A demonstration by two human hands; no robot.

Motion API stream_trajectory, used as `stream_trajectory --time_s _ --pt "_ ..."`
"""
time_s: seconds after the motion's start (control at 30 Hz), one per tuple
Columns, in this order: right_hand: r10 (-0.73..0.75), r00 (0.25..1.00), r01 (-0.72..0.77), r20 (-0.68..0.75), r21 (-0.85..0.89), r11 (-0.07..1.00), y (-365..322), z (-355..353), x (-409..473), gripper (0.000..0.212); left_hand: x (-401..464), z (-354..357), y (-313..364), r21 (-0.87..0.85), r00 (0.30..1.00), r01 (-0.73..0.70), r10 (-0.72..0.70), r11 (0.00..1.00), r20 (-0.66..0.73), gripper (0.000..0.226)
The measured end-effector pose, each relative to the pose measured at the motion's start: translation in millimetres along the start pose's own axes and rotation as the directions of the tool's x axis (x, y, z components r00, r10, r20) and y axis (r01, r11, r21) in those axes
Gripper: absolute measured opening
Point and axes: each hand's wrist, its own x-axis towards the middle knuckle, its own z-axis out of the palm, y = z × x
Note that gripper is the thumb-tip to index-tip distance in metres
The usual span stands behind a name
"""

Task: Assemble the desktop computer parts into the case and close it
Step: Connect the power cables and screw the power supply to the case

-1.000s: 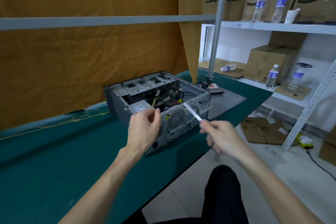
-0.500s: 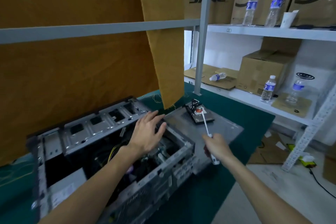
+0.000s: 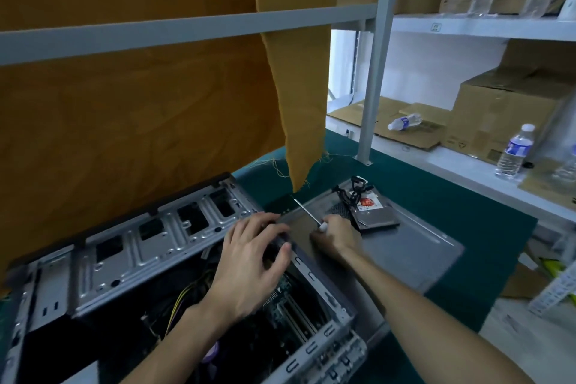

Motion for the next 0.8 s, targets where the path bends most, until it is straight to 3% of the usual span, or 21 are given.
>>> stream_trajectory --time_s 0.33,0.5,0.57,0.63,0.7,0.8 --pt "-0.052 0.998 0.051 -0.021 -0.049 0.998 2.4 5.3 8.7 0.021 0.2 0.0 1.9 -0.001 1.0 0.019 -0.019 1.0 0.002 0.045" --pt "-0.057 0.998 0.057 -0.006 0.15 0.987 3.5 -0.9 2.3 0.025 -1.0 -0.1 2.9 0.0 1.0 0.021 -0.021 1.0 0.006 0.044" --pt "-0.014 1.0 0.021 -0.018 0.402 0.915 -2.6 -7.3 -7.1 0.015 -1.0 -0.7 3.2 -0.005 1.0 0.025 -0.025 1.0 0.011 0.045" --pt "0.017 1.0 -0.01 -0.005 0.643 0.766 -11.5 -20.6 -23.5 0.014 -0.5 -1.6 5.2 -0.022 0.999 0.04 -0.039 0.999 0.011 0.047" --pt "-0.028 0.999 -0.011 0.037 0.779 0.627 -22.8 -38.5 -43.8 0.01 -0.1 -3.8 9.0 -0.092 0.997 0.072 -0.072 0.993 0.004 0.044" --pt "-0.152 0.986 0.011 0.068 0.884 0.468 -45.0 -70.3 -79.5 0.007 0.8 -13.1 23.3 -0.356 0.989 0.086 -0.122 0.931 -0.079 0.036"
